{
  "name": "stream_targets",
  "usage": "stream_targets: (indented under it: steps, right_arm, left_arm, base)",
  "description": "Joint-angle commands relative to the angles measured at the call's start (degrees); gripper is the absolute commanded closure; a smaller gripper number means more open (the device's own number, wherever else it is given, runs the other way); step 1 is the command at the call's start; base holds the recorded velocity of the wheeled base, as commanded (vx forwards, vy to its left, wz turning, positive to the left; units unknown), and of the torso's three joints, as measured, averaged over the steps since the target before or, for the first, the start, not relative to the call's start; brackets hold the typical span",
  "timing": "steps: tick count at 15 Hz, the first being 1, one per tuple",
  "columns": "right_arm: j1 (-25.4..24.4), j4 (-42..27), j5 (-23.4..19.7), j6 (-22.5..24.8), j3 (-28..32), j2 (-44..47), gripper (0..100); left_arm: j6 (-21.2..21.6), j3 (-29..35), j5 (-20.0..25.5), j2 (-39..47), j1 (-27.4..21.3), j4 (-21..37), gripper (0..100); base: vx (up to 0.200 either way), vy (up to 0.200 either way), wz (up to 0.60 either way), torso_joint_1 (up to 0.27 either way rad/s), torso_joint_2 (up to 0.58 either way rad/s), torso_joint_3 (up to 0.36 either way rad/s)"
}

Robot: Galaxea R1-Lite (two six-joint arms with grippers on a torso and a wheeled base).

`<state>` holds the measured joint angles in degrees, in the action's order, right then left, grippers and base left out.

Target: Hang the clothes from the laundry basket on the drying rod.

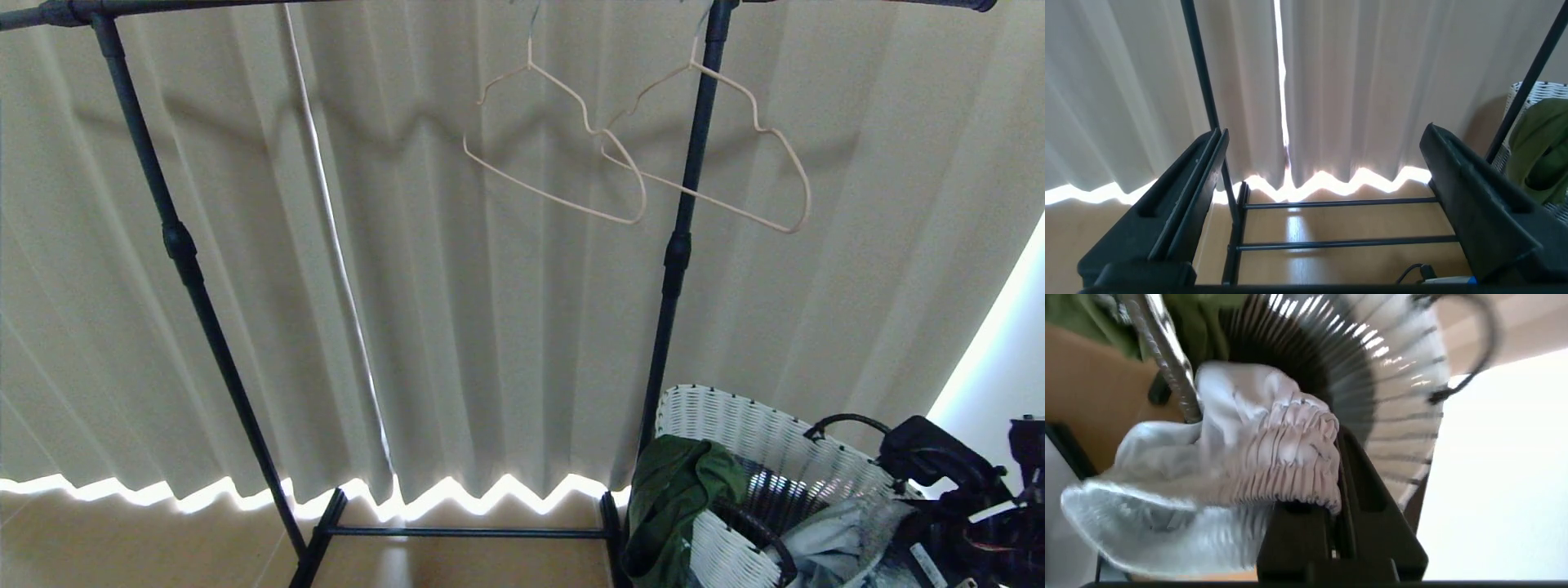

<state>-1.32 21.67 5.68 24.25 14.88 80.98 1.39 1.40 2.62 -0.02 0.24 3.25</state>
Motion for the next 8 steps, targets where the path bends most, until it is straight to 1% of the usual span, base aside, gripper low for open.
stream_targets:
  steps: [1, 2, 3, 6, 8]
  right_arm:
    - [0.35, -12.18, -0.67, -3.33, 7.18, -19.72, 100]
    - [0.26, -13.41, -0.93, -4.12, 7.88, -20.95, 100]
    - [0.26, -15.17, -1.55, -5.0, 9.2, -24.82, 100]
    - [0.17, -15.43, -1.55, -5.0, 8.58, -29.04, 100]
    - [0.09, -15.35, -1.55, -5.0, 8.32, -29.83, 100]
  left_arm:
    - [0.1, 0.0, 0.02, 0.02, 0.02, 0.0, 0]
    - [0.1, 0.0, 0.02, 0.02, 0.02, 0.0, 0]
    - [0.02, 0.0, 0.02, 0.02, 0.02, 0.0, 0]
    - [0.02, 0.0, 0.02, 0.02, 0.02, 0.0, 0]
    - [0.02, 0.0, 0.02, 0.02, 0.02, 0.0, 0]
  base:
    - [0.0, 0.0, 0.0, 0.0, 0.0, 0.0]
    - [0.0, 0.0, 0.0, 0.0, 0.0, 0.0]
    - [0.0, 0.0, 0.0, 0.0, 0.0, 0.0]
    - [0.0, 0.0, 0.0, 0.0, 0.0, 0.0]
    - [-0.2, 0.0, 0.0, 0.005, 0.0, 0.0]
